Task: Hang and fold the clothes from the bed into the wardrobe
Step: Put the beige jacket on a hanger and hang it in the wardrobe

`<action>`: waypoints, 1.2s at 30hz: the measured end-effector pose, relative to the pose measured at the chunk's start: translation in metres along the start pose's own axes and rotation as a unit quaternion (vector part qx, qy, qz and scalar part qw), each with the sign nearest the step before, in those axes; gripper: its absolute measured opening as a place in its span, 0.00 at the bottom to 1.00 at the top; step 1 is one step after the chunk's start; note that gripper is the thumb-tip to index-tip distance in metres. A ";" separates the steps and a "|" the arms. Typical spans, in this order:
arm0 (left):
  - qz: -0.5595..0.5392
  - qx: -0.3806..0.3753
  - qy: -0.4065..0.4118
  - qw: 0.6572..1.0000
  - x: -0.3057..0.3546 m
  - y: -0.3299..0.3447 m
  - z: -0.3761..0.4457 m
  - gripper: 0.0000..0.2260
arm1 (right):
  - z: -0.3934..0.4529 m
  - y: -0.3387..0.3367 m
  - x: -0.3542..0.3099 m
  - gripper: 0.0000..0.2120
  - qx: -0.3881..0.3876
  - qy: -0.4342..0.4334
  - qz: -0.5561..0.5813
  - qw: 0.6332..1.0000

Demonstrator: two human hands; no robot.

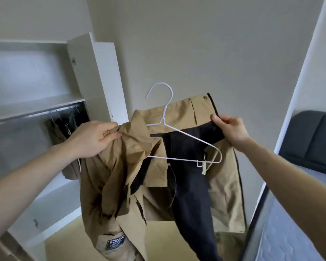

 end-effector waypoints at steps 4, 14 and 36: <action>0.049 -0.017 -0.043 0.998 -0.013 0.012 0.006 0.19 | -0.008 0.002 -0.077 0.12 -0.003 -0.074 -0.059 0.996; -0.083 0.028 -0.215 0.973 -0.044 0.045 0.004 0.17 | -0.080 0.108 -0.104 0.14 -0.146 -0.101 -0.109 0.978; -0.230 0.055 -0.211 0.949 -0.035 0.039 -0.018 0.08 | -0.078 0.156 -0.053 0.15 -0.256 -0.154 -0.303 0.905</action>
Point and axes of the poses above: each hand's wrist, its own z-axis towards the middle knuckle, its own y-axis out of the palm, x = y × z, the point moved 7 cm from there along z, towards the middle knuckle, and after that the axes turned 15 degrees about -x, right-handed, at the moved point
